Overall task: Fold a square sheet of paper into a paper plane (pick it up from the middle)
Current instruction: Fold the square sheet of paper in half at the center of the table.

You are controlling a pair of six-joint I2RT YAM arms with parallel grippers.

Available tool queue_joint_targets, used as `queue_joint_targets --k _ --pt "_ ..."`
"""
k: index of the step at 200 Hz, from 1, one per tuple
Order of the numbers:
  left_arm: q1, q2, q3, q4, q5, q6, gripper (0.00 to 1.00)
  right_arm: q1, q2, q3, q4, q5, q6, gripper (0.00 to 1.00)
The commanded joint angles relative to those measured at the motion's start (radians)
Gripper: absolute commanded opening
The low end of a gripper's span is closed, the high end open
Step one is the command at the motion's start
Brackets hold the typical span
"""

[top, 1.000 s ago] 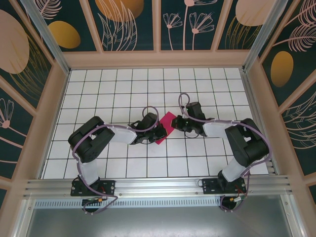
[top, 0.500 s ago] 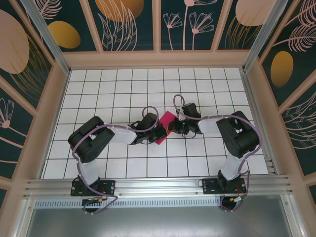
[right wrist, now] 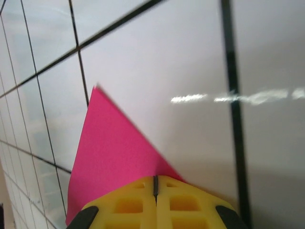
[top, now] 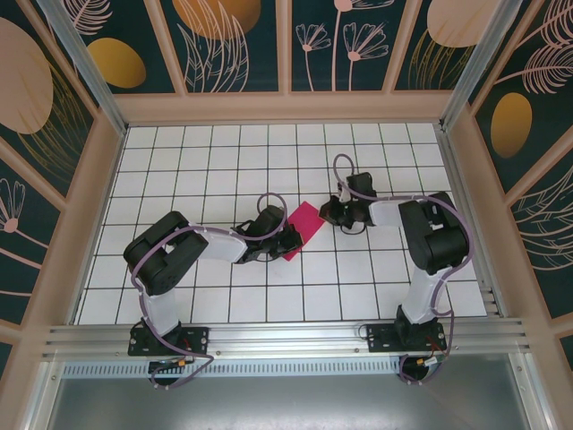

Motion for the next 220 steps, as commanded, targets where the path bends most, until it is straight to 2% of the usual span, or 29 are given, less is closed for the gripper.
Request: queue_joint_targets --k 1,27,60,82,98,143,196,220 --pt "-0.002 0.035 -0.052 -0.208 -0.020 0.012 0.00 -0.060 0.015 0.042 -0.035 0.236 -0.050 0.00" --pt "-0.002 0.034 -0.050 -0.209 -0.022 0.014 0.00 -0.058 -0.064 0.025 -0.021 0.222 -0.060 0.00" --pt "-0.002 0.030 -0.037 -0.210 -0.023 0.022 0.00 -0.004 -0.180 -0.060 0.031 0.085 -0.065 0.00" --pt "-0.002 0.029 -0.021 -0.211 -0.025 0.033 0.00 0.051 -0.187 -0.111 0.054 -0.012 -0.040 0.00" --pt "-0.002 0.029 -0.014 -0.210 -0.026 0.037 0.00 0.083 -0.162 -0.125 0.061 -0.032 -0.030 0.00" --pt "-0.002 0.018 0.017 -0.206 -0.019 0.083 0.00 0.122 -0.061 -0.109 0.050 -0.031 -0.028 0.00" --pt "0.000 -0.015 0.118 -0.157 -0.014 0.271 0.00 0.120 0.010 -0.051 -0.049 0.059 -0.074 0.00" --pt "-0.001 0.023 0.182 -0.197 -0.072 0.308 0.03 0.112 0.046 -0.014 -0.048 0.054 -0.093 0.00"
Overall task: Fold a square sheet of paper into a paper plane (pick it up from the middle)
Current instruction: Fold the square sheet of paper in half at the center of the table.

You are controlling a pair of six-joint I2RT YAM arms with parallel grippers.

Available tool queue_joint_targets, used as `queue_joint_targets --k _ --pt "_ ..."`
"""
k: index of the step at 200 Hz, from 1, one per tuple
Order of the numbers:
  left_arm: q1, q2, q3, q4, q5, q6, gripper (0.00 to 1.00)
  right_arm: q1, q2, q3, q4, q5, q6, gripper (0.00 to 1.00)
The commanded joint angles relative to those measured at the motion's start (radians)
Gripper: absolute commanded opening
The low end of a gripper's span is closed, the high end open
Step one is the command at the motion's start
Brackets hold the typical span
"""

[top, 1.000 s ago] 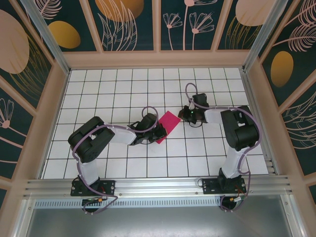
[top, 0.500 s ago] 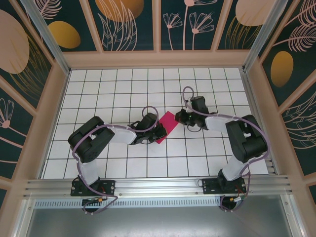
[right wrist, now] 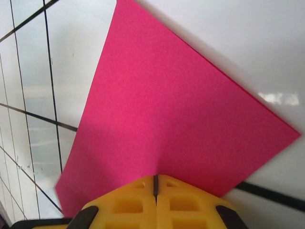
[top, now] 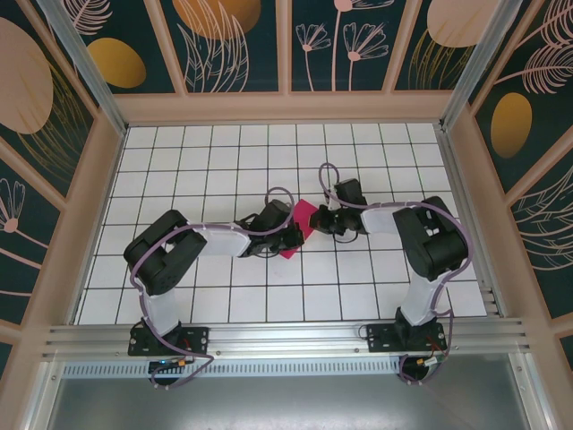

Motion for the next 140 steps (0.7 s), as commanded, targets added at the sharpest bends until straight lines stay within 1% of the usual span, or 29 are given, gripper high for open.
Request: queue_joint_targets --k 1,21,58,114,140 --pt "-0.001 0.027 0.081 -0.054 -0.054 0.096 0.03 -0.005 0.073 0.031 -0.069 0.066 -0.042 0.00" --pt "0.000 0.059 0.107 -0.050 -0.057 0.107 0.03 -0.005 0.090 0.055 -0.067 0.055 -0.055 0.00" --pt "0.019 0.076 0.118 -0.061 -0.107 0.127 0.01 -0.009 0.106 0.067 -0.079 0.049 -0.075 0.00" --pt "0.024 0.109 0.099 -0.039 -0.041 0.133 0.00 -0.010 0.115 0.054 -0.078 0.049 -0.075 0.00" --pt "0.024 0.107 0.073 -0.018 0.024 0.151 0.00 -0.011 0.122 0.060 -0.090 0.052 -0.078 0.00"
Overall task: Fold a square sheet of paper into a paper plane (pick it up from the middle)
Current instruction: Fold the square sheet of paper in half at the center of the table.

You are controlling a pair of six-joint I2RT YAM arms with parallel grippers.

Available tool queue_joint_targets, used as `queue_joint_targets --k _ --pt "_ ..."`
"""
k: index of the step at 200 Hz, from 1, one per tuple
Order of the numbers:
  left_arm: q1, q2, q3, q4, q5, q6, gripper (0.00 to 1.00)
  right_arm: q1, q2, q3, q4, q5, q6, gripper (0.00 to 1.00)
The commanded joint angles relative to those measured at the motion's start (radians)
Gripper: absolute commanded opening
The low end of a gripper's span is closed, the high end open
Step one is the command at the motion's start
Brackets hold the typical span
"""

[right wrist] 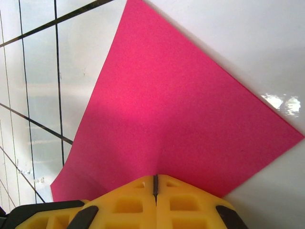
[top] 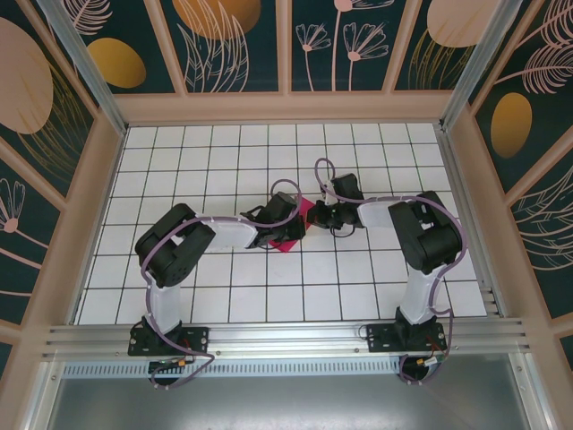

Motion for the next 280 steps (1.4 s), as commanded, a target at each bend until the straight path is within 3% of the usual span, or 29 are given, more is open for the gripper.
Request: queue_joint_targets --k 1,133,280 --pt "0.001 0.020 -0.032 0.015 0.069 0.039 0.00 -0.003 0.066 -0.009 -0.079 0.074 -0.029 0.00" --pt "0.001 -0.064 -0.202 -0.026 0.171 0.210 0.00 -0.013 0.106 0.008 -0.121 0.097 -0.033 0.00" --pt "-0.001 -0.186 -0.345 -0.094 0.224 0.230 0.00 -0.019 0.111 0.006 -0.127 0.103 -0.035 0.00"
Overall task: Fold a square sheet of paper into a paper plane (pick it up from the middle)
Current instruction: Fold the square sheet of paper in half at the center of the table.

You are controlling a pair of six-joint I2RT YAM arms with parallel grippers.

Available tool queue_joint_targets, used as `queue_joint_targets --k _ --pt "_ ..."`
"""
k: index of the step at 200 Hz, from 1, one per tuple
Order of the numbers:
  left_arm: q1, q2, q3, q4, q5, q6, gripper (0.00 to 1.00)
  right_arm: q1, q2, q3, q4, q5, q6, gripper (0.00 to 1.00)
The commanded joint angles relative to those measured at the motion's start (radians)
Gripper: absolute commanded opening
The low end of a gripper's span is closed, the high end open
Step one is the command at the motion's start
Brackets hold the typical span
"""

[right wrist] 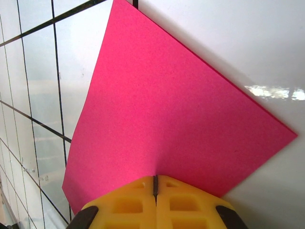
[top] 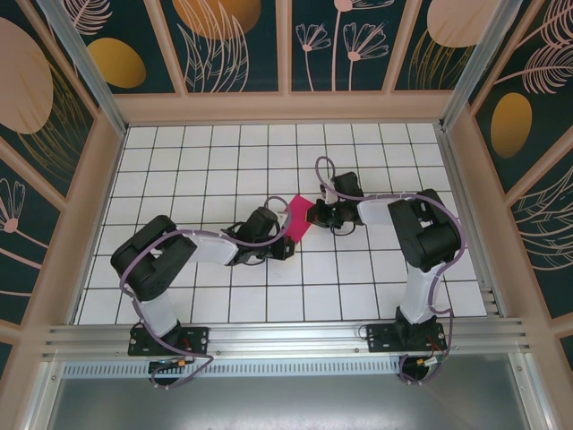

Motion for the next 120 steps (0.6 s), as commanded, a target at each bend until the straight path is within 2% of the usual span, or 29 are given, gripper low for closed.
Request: queue_joint_targets --k 1,29,74,120 --pt "-0.011 -0.015 -0.058 -0.210 0.065 0.028 0.00 -0.008 0.090 -0.025 -0.088 0.131 -0.034 0.00" --pt "-0.010 -0.020 -0.058 -0.216 0.075 0.032 0.00 -0.008 0.090 -0.024 -0.089 0.132 -0.034 0.00" --pt "-0.011 -0.028 -0.033 -0.263 0.025 0.050 0.00 -0.008 0.081 -0.021 -0.093 0.133 -0.034 0.00" --pt "0.011 -0.150 0.029 -0.325 -0.065 0.107 0.00 -0.008 0.047 0.043 -0.133 0.140 -0.057 0.00"
